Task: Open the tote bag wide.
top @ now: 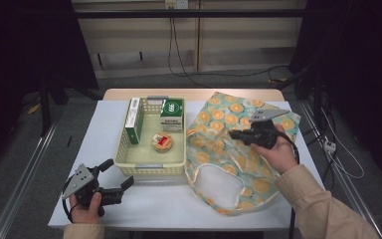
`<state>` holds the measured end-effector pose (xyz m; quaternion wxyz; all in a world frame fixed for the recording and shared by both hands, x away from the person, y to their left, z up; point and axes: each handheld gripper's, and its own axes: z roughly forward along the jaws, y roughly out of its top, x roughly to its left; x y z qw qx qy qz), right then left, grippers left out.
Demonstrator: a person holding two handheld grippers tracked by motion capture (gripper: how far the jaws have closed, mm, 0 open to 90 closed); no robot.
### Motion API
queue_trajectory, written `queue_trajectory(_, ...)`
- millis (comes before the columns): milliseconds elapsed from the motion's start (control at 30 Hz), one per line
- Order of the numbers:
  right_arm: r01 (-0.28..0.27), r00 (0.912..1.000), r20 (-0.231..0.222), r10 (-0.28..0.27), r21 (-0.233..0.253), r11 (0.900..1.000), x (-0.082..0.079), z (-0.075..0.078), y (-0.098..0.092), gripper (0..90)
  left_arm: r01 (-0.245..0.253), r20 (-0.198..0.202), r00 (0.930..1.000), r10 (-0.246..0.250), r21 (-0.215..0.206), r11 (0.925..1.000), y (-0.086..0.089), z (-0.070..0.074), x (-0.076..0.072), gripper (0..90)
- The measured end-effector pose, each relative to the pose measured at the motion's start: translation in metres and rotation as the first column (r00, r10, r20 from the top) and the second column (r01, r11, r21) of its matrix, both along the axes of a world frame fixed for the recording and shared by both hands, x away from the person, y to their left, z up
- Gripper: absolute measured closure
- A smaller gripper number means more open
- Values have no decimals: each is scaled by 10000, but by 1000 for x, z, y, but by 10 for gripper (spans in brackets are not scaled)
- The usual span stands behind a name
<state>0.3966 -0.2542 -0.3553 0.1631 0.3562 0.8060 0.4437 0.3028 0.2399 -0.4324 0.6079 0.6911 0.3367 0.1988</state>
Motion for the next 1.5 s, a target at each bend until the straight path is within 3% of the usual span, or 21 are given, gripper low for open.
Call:
queue_trajectory(167, 932, 9956, 94, -932, -73, 9956, 26, -4, -25, 900, 31, -27, 10000, -31, 13, 10000, -1, 0, 0, 27)
queue_trajectory(300, 1744, 9847, 31, -1745, 196, 9845, 42, -15, -42, 900, 42, -28, 10000, -42, 11, 10000, 0, 0, 0, 27)
queue_trajectory(433, 2306, 9727, -259, -2305, 37, 9730, 54, -29, -54, 900, 47, -64, 10000, -47, -18, 10000, 0, -1, 1, 27)
queue_trajectory(700, 2822, 9570, -635, -2829, -210, 9591, 72, -56, -63, 900, 38, -85, 10000, -38, -49, 10000, 0, -2, 1, 26)
queue_trajectory(900, 2858, 9524, -891, -2915, -716, 9556, 75, -70, -64, 878, 2, -47, 10000, -2, -103, 9999, 1, -1, 1, 26)
queue_trajectory(1000, 2939, 9484, -974, -3016, -864, 9519, 74, -74, -67, 835, -2, -41, 10000, 1, -108, 9999, 0, -1, 1, 26)
queue_trajectory(1100, 3055, 9437, -943, -3170, -1185, 9448, 69, -75, -68, 728, 22, -5, 10000, -22, -49, 10000, 0, 0, 1, 26)
queue_trajectory(1167, 2874, 9486, -1006, -3002, -1235, 9498, 65, -73, -66, 652, 48, -18, 10000, -48, -23, 10000, 0, -1, 1, 26)
queue_trajectory(1233, 2974, 9480, -782, -3087, -1286, 9460, 60, -69, -64, 551, 55, -17, 10000, -55, -28, 10000, 0, -1, 1, 26)
queue_trajectory(1367, 2518, 9651, -517, -2566, -847, 9641, 44, -57, -53, 489, 31, 27, 10000, -31, -64, 10000, -1, 0, 0, 26)
queue_trajectory(1500, 1884, 9809, -308, -1918, -903, 9779, 29, -49, -37, 479, 5, 52, 10000, -5, -41, 10000, -1, 1, 0, 26)
